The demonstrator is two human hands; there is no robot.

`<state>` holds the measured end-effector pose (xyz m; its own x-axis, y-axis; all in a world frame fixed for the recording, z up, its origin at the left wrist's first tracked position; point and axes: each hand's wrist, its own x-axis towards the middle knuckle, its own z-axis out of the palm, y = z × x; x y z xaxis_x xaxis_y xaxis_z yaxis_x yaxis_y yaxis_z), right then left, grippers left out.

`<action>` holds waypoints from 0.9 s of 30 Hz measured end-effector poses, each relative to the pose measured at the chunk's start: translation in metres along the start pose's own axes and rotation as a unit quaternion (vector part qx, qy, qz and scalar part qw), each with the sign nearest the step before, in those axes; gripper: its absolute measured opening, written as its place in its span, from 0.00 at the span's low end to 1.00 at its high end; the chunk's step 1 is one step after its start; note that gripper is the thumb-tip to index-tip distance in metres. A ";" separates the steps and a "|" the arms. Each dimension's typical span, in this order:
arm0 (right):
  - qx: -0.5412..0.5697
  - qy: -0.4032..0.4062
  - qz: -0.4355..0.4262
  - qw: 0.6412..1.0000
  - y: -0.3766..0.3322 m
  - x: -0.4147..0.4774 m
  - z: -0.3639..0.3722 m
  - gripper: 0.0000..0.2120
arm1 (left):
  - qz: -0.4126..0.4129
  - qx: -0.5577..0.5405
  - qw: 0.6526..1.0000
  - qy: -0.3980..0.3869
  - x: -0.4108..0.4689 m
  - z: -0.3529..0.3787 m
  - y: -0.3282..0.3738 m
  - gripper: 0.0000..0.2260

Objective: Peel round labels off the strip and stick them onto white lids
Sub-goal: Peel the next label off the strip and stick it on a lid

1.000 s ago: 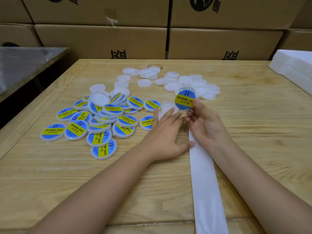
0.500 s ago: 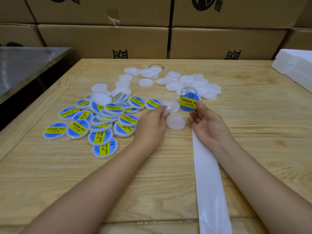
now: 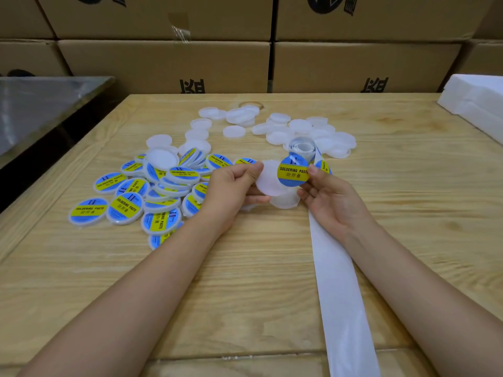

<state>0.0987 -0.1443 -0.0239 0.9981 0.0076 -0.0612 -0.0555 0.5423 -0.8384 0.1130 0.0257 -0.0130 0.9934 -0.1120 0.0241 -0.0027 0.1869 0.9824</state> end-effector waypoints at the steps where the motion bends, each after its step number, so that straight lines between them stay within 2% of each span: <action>1: -0.006 -0.004 0.001 1.000 0.000 0.000 0.000 0.09 | 0.001 0.006 1.000 -0.002 0.000 0.001 0.000 0.09; 9: -0.044 -0.033 0.011 0.998 0.003 -0.002 0.003 0.19 | 0.007 0.021 1.000 -0.010 -0.002 0.004 -0.002 0.08; 20: -0.059 -0.004 -0.003 0.998 0.007 0.000 0.002 0.06 | 0.021 0.031 0.999 -0.008 -0.001 0.003 -0.003 0.07; 27: -0.066 0.002 -0.007 0.998 0.007 0.000 0.004 0.05 | 0.028 0.033 0.999 -0.011 -0.001 0.003 -0.004 0.07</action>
<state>0.0981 -0.1372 -0.0279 0.9987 -0.0031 -0.0501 -0.0439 0.4276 -0.9029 0.1118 0.0224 -0.0167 0.9887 -0.1258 0.0820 -0.0657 0.1286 0.9895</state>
